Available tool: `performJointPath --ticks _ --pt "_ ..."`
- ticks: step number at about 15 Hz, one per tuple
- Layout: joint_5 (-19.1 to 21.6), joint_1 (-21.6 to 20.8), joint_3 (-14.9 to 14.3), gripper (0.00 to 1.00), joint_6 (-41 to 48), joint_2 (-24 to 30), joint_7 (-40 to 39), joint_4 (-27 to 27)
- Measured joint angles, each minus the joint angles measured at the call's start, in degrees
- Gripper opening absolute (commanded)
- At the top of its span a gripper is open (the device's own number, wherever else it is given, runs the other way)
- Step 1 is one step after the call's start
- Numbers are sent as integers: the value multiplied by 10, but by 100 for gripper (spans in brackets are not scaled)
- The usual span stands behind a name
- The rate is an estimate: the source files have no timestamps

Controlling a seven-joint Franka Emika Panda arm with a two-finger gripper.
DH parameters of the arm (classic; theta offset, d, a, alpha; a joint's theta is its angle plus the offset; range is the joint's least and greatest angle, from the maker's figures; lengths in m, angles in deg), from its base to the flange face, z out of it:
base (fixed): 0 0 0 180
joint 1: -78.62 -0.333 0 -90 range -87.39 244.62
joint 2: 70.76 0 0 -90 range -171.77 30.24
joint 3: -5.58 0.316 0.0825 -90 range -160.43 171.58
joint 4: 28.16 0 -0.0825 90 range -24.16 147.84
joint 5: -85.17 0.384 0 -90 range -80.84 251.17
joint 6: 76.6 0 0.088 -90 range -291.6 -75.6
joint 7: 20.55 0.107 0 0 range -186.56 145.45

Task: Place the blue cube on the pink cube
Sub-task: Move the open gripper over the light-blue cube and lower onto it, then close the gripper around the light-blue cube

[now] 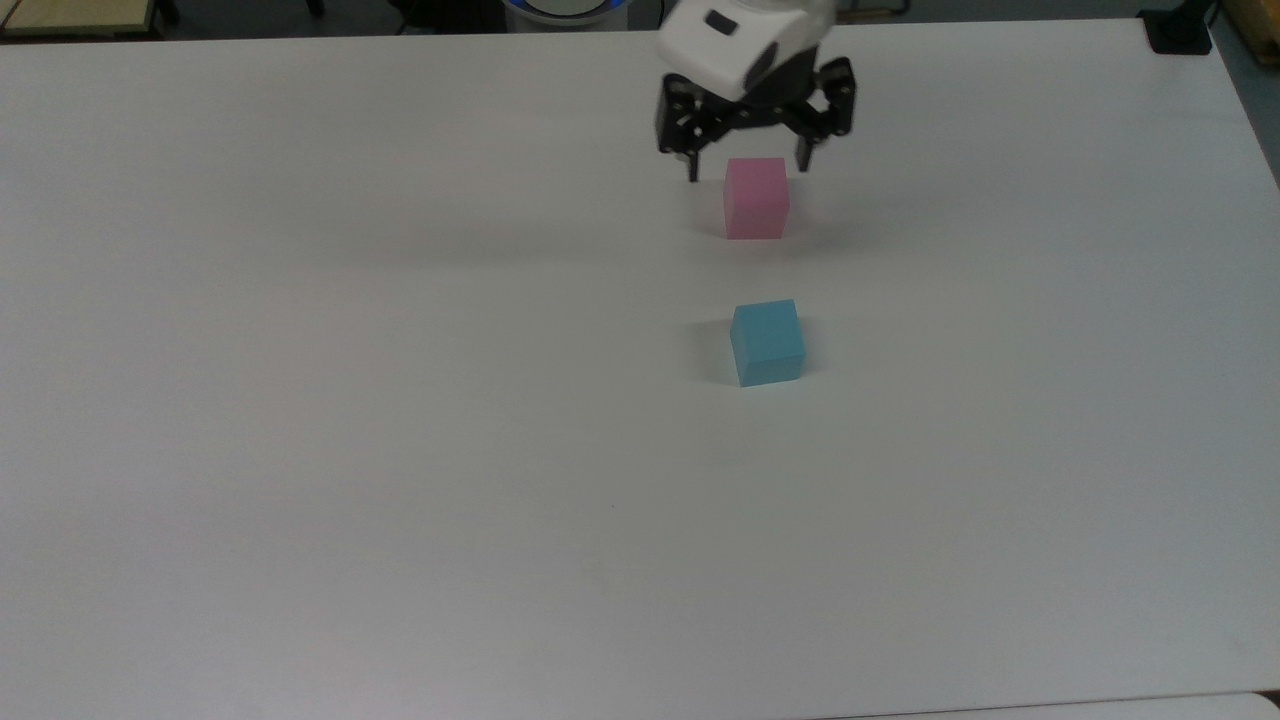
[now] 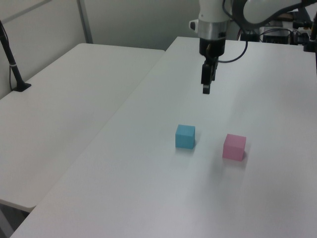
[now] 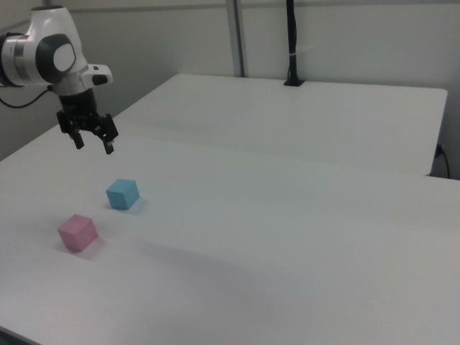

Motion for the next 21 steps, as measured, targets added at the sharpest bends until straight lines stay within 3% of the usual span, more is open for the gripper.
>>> performJointPath --ticks 9,17,21 --pt "-42 -54 0 100 -50 -148 47 -89" --pt "-80 -58 -8 100 -82 -203 59 -94" --pt "-86 -58 -26 100 -95 -225 59 -94"
